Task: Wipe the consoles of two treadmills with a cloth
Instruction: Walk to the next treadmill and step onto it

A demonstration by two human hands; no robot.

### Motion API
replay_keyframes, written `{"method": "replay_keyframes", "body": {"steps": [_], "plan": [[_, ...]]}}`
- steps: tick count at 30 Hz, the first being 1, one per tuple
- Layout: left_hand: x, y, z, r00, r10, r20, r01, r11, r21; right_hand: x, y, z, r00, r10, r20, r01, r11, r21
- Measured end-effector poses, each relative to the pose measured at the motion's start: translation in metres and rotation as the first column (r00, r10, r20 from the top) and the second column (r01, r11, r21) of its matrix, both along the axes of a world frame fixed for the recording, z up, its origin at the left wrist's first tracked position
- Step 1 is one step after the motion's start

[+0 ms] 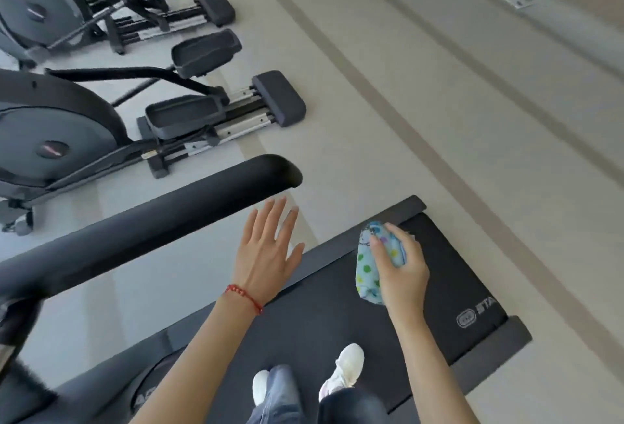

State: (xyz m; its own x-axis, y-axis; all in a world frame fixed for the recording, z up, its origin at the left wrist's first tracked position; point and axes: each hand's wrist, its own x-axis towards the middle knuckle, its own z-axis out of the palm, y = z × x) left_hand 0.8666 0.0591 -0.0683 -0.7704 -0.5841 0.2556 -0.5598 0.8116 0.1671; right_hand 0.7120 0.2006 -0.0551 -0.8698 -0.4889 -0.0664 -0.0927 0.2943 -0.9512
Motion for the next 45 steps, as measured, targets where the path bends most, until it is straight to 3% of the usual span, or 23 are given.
{"method": "replay_keyframes", "body": {"steps": [6, 13, 25, 33, 45], "plan": [[-0.126, 0.035, -0.006, 0.976, -0.218, 0.017, 0.217, 0.976, 0.025, -0.092, 0.065, -0.01, 0.973, -0.23, -0.035, 0.232, 0.971, 0.058], [-0.229, 0.061, -0.017, 0.918, -0.397, 0.017, 0.396, 0.917, 0.046, -0.157, 0.116, -0.017, 0.885, -0.46, 0.075, 0.454, 0.886, 0.091], [-0.399, 0.034, -0.035, 0.769, -0.638, 0.043, 0.637, 0.77, 0.038, -0.265, 0.107, -0.03, 0.672, -0.718, 0.18, 0.717, 0.692, 0.084], [-0.503, 0.026, -0.036, 0.679, -0.729, 0.081, 0.728, 0.684, 0.048, -0.34, 0.104, -0.03, 0.574, -0.8, 0.178, 0.801, 0.593, 0.085], [-0.658, 0.089, -0.047, 0.653, -0.75, 0.106, 0.749, 0.66, 0.054, -0.496, 0.172, -0.036, 0.599, -0.795, 0.098, 0.788, 0.607, 0.104]]}}
